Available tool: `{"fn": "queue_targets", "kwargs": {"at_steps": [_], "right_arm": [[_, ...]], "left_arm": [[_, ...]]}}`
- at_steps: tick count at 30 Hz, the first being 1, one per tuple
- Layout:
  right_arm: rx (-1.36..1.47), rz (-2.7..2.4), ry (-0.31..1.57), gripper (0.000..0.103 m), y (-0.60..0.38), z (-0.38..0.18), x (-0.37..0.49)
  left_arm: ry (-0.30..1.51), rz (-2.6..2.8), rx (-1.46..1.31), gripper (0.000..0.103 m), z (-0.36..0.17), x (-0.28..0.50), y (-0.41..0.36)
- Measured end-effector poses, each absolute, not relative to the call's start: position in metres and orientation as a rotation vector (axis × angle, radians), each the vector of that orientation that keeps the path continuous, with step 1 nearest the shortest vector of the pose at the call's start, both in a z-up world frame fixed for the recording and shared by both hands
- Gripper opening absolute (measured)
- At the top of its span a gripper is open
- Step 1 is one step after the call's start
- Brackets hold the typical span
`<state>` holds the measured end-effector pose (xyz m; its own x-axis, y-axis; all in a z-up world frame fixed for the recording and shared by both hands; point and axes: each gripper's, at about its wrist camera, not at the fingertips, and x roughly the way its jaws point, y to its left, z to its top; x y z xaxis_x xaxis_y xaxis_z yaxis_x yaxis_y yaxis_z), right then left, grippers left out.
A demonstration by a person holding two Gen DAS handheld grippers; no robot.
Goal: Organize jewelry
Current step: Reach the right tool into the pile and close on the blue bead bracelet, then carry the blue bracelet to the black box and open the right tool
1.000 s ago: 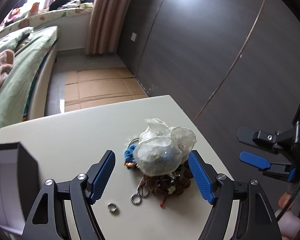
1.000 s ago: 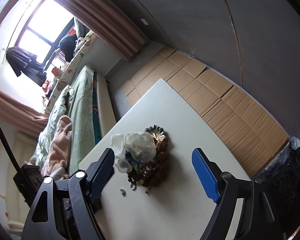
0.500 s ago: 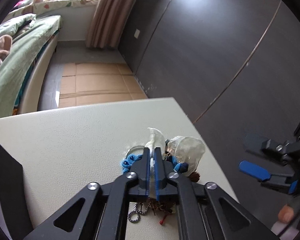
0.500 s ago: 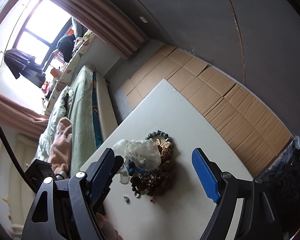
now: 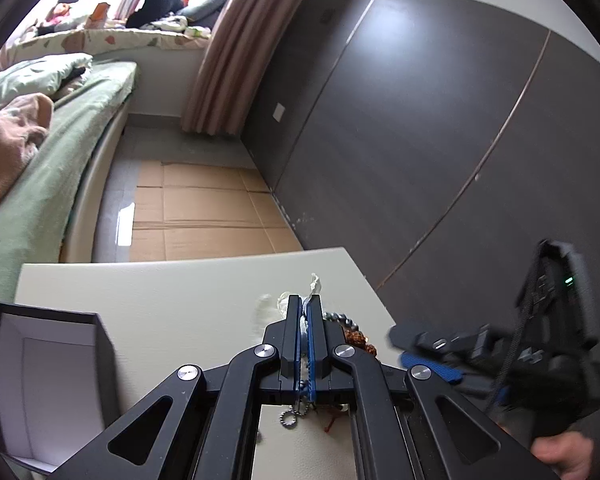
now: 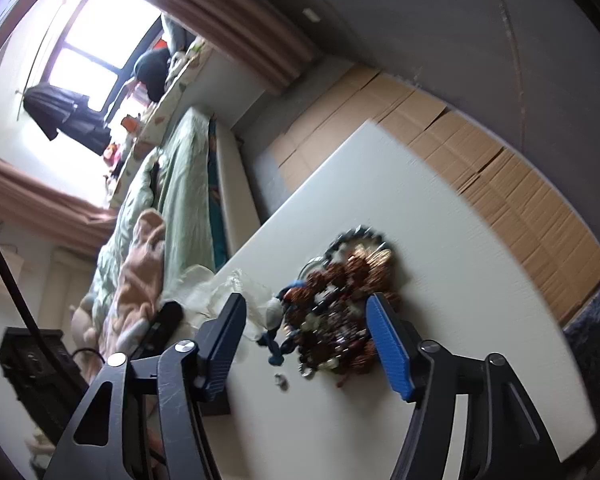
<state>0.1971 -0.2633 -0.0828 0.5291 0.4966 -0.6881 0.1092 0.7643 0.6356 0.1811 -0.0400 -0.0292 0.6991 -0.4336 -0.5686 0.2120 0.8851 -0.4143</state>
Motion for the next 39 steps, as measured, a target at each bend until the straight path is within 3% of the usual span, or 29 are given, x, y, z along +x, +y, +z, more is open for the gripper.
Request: {"fn": "queue_targets", "kwargs": {"at_steps": [10,17,18,19,20,39], "right_arm": [[0.534,0.281,1.079,0.061,-0.206,-0.092,0.209],[0.414,0.262,1.112,0.046,-0.185,-0.1,0.214],[0.391,0.256,1.115,0.036,-0.182,-0.1,0.214],[0.374,0.247,1.115,0.019,-0.183,-0.099,0.213],[0.372,0.245,1.116,0.013,-0.185,-0.099,0.212],[0.468,0.429,0.945,0.012,-0.19,-0.059,0.159]], "left_arm": [[0.699,-0.316,-0.387,0.002,-0.021,0.185,-0.006],[0.686,-0.301,-0.412,0.002,-0.017,0.18,0.009],[0.684,-0.298,-0.412,0.002,-0.016,0.178,0.011],[0.683,-0.294,-0.411,0.002,-0.015,0.177,0.013],[0.683,-0.29,-0.411,0.002,-0.014,0.176,0.014],[0.667,-0.159,-0.404,0.002,0.0,0.127,0.058]]}}
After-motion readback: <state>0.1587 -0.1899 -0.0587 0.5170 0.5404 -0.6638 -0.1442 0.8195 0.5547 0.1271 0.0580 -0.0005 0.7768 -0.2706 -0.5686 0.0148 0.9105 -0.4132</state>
